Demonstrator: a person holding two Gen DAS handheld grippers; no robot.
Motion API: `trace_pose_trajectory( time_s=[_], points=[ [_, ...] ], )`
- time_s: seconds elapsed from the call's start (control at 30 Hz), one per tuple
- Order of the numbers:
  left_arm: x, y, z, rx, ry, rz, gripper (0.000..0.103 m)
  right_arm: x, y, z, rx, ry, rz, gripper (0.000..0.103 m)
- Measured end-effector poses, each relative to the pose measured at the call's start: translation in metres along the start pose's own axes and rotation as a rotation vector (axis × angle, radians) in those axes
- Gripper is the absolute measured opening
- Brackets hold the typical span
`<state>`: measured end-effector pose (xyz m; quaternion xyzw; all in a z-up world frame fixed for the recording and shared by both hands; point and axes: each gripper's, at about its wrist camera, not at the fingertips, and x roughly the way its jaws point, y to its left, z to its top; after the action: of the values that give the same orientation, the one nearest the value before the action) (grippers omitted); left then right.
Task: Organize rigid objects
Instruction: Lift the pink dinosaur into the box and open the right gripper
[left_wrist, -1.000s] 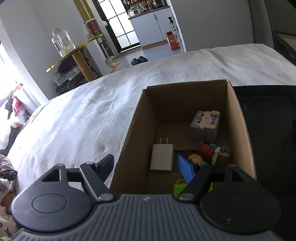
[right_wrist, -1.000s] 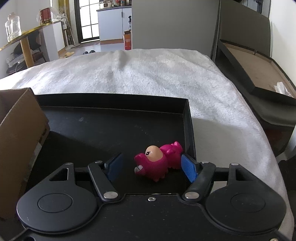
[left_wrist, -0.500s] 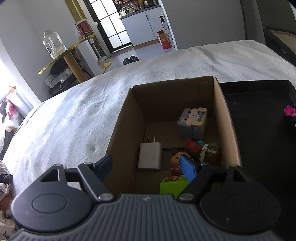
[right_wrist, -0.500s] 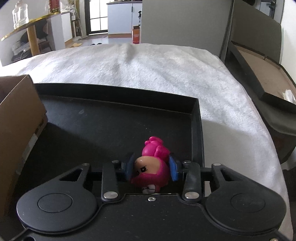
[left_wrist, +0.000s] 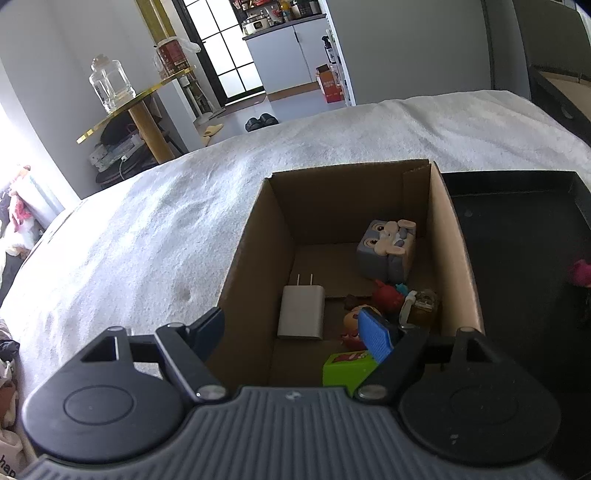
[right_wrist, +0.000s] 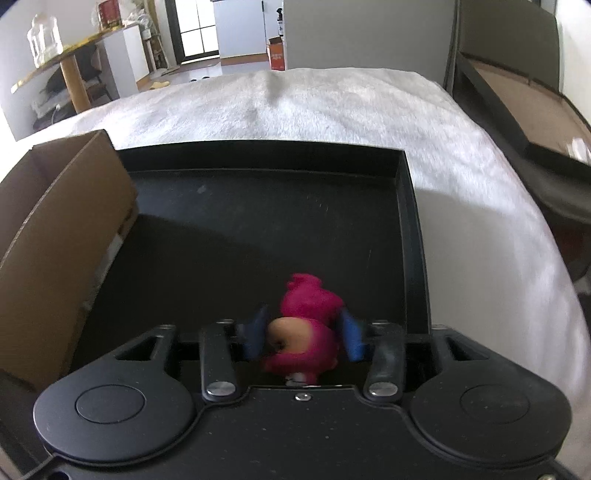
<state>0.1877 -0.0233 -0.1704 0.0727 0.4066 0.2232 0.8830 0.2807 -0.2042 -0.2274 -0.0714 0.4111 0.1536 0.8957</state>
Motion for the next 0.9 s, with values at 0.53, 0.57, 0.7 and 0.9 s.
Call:
trace_pose_trajectory(
  time_s=[0.53, 0.57, 0.7, 0.9],
  points=[
    [-0.007, 0.011, 0.0, -0.039, -0.034, -0.013, 0.078, 0.01, 0.016, 0.001, -0.034, 0.03, -0.066, 0.068],
    [-0.007, 0.012, 0.0, -0.041, -0.036, -0.013, 0.078, 0.01, 0.017, 0.0, -0.034, 0.035, -0.064, 0.061],
    [-0.009, 0.018, 0.0, -0.059, -0.043, -0.011, 0.078, 0.005, 0.022, -0.003, -0.038, 0.046, -0.062, 0.044],
    [-0.012, 0.031, -0.004, -0.086, -0.051, -0.015, 0.078, -0.009, 0.038, 0.0, -0.079, 0.009, -0.078, 0.044]
  ],
)
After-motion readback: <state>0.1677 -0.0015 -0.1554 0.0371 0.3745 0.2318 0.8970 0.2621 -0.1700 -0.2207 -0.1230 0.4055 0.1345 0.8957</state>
